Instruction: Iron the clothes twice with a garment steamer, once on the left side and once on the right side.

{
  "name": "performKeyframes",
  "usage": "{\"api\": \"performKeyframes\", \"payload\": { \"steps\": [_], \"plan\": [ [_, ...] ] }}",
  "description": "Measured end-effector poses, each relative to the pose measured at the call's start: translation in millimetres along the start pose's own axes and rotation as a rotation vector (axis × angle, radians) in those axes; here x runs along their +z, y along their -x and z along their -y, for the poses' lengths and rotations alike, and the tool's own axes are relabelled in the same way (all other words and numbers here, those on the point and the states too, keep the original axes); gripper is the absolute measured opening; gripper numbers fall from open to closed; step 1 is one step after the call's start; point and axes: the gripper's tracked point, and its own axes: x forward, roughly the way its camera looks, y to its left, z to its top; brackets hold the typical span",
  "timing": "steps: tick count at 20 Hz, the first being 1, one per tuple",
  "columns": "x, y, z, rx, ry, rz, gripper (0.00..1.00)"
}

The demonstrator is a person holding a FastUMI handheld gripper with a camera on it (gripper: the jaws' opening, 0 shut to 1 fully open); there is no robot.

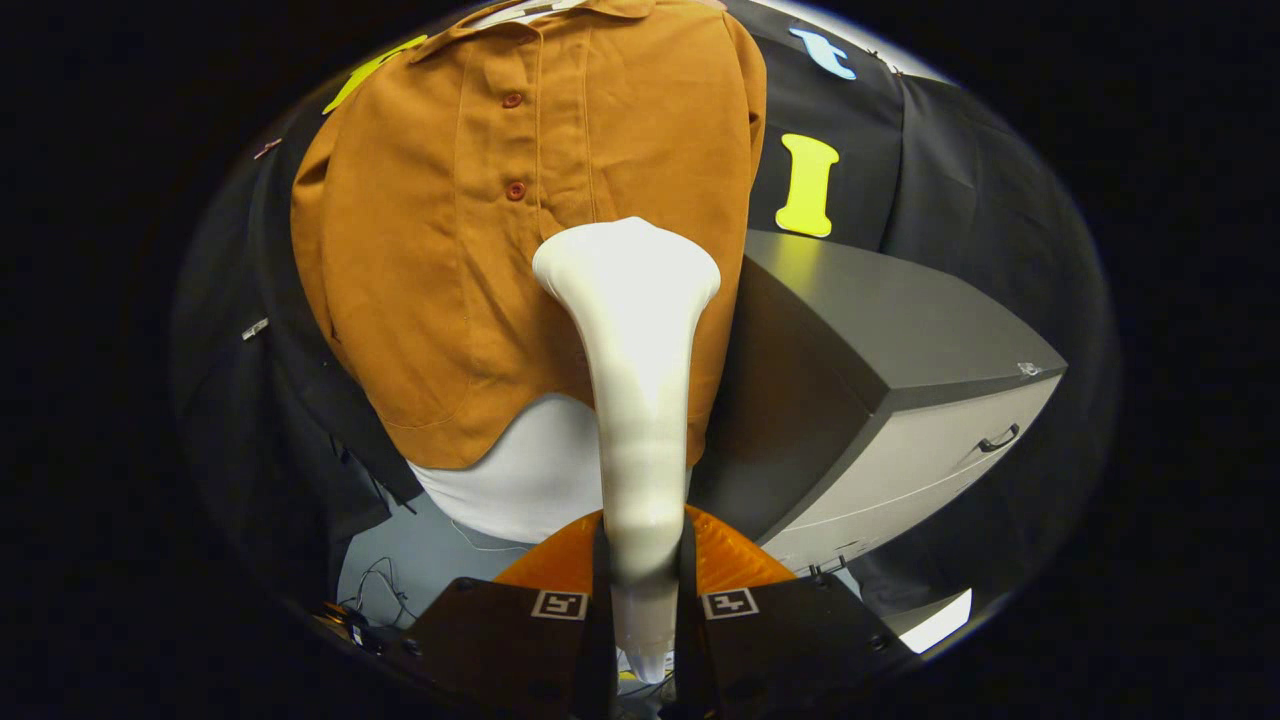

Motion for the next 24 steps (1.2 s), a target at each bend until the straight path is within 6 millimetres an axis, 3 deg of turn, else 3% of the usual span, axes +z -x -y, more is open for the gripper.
{"api": "performKeyframes", "payload": {
  "steps": [3,6,11,15,19,24],
  "plan": [
    [21.2,27.4,-2.7,0.003,-0.008,0.070,0.27],
    [55.6,55.3,-4.1,0.003,-0.019,0.162,0.27],
    [135.4,106.0,-15.1,0.007,-0.030,0.349,0.26],
    [193.0,136.4,-41.0,0.024,0.018,0.486,0.26],
    [227.6,138.3,-76.6,0.049,0.069,0.545,0.26],
    [242.9,111.5,-111.3,0.044,0.127,0.554,0.26]
  ]
}}
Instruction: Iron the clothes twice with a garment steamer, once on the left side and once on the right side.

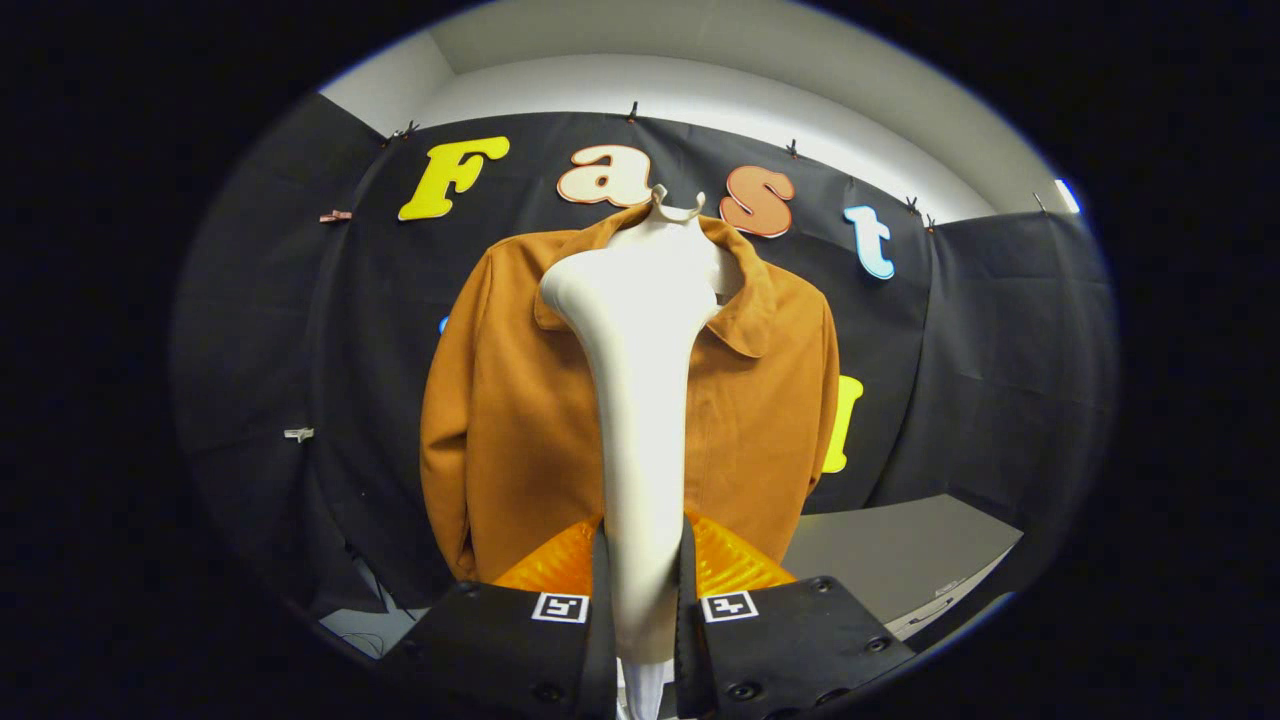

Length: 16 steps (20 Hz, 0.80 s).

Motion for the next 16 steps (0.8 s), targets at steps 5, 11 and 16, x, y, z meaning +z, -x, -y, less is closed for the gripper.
{"api": "performKeyframes", "payload": {
  "steps": [5,11,16],
  "plan": [
    [-15.7,-24.8,-26.4,0.006,0.067,-0.015,0.26],
    [-49.0,-44.3,-42.1,0.007,0.127,-0.058,0.26],
    [-83.0,-47.8,-41.7,-0.009,0.169,-0.094,0.26]
  ]
}}
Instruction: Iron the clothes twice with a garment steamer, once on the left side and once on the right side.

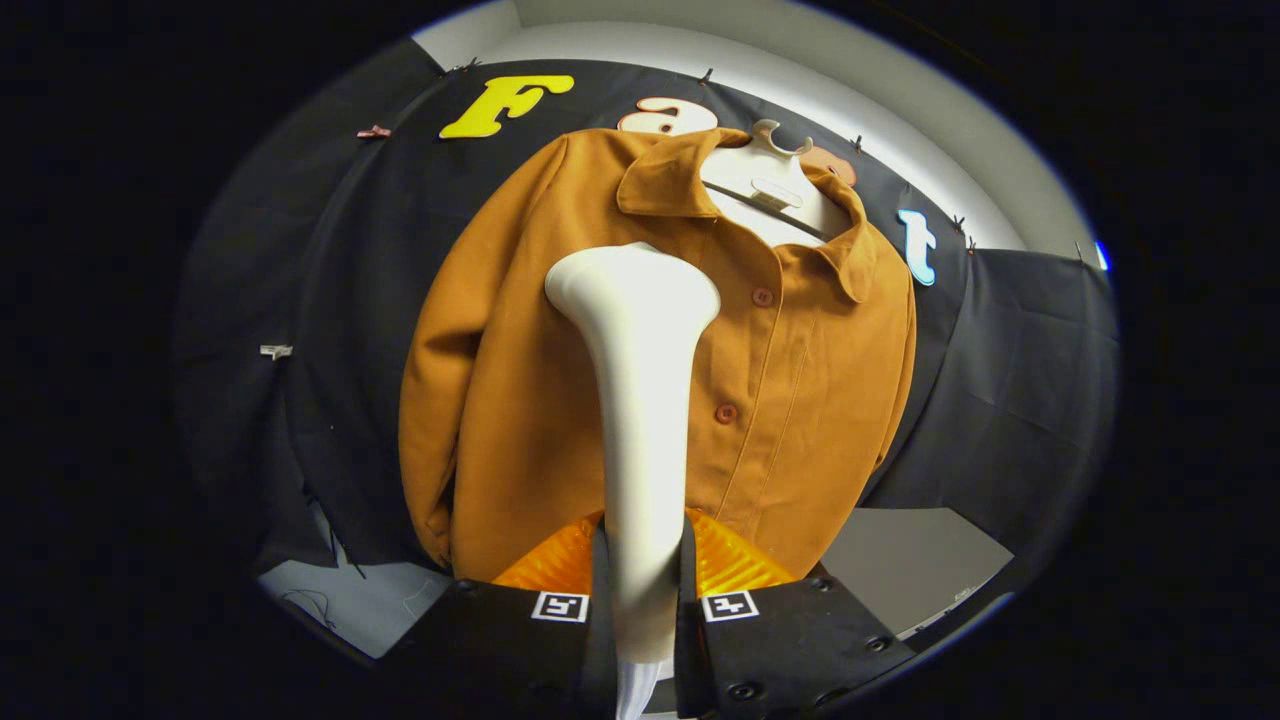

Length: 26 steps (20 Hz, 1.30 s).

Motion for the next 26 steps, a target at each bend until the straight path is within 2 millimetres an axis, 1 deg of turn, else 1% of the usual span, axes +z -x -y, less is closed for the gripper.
{"api": "performKeyframes", "payload": {
  "steps": [3,4,5,8,11,13,16,18,21,26],
  "plan": [
    [-22.6,-1.4,-3.5,0.003,0.002,-0.034,0.26],
    [-33.2,2.4,0.5,0.003,0.003,-0.046,0.26],
    [-42.5,2.0,0.3,0.003,0.005,-0.059,0.26],
    [-72.9,1.5,-4.4,0.008,0.006,-0.115,0.26],
    [-108.9,3.7,-3.6,0.007,0.007,-0.182,0.26],
    [-131.8,4.2,-6.5,0.013,0.008,-0.226,0.27],
    [-157.9,10.7,-8.7,0.022,0.027,-0.275,0.26],
    [-171.2,15.8,-10.9,0.035,0.033,-0.304,0.27],
    [-184.6,24.6,-12.1,0.054,0.027,-0.340,0.26],
    [-199.8,43.9,-7.0,0.070,0.009,-0.373,0.26]
  ]
}}
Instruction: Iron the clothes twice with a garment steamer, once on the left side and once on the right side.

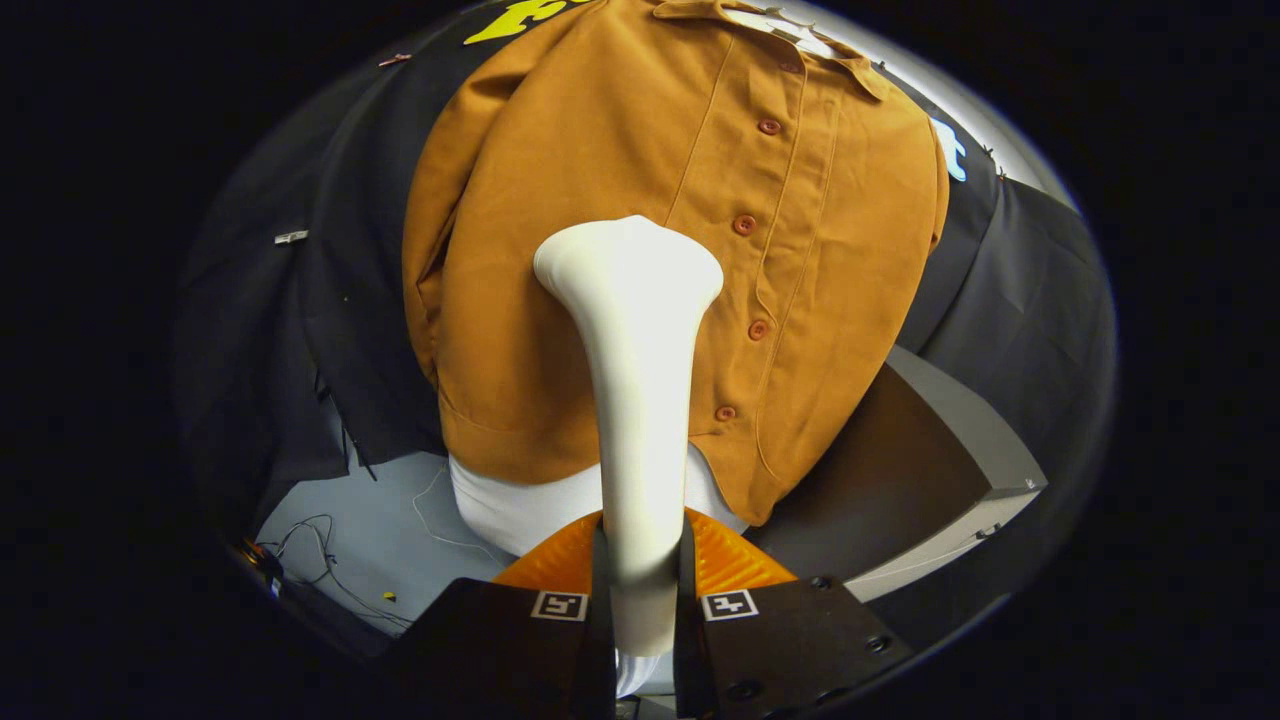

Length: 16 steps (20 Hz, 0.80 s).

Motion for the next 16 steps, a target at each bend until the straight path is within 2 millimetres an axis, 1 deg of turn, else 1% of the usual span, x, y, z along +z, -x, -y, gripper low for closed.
{"api": "performKeyframes", "payload": {
  "steps": [4,9,13,16],
  "plan": [
    [-11.3,15.7,8.0,0.010,0.002,-0.001,0.26],
    [-10.5,42.1,22.4,0.023,-0.013,0.027,0.26],
    [-0.1,69.0,41.4,0.029,-0.042,0.072,0.26],
    [16.1,93.1,59.3,0.018,-0.061,0.125,0.26]
  ]
}}
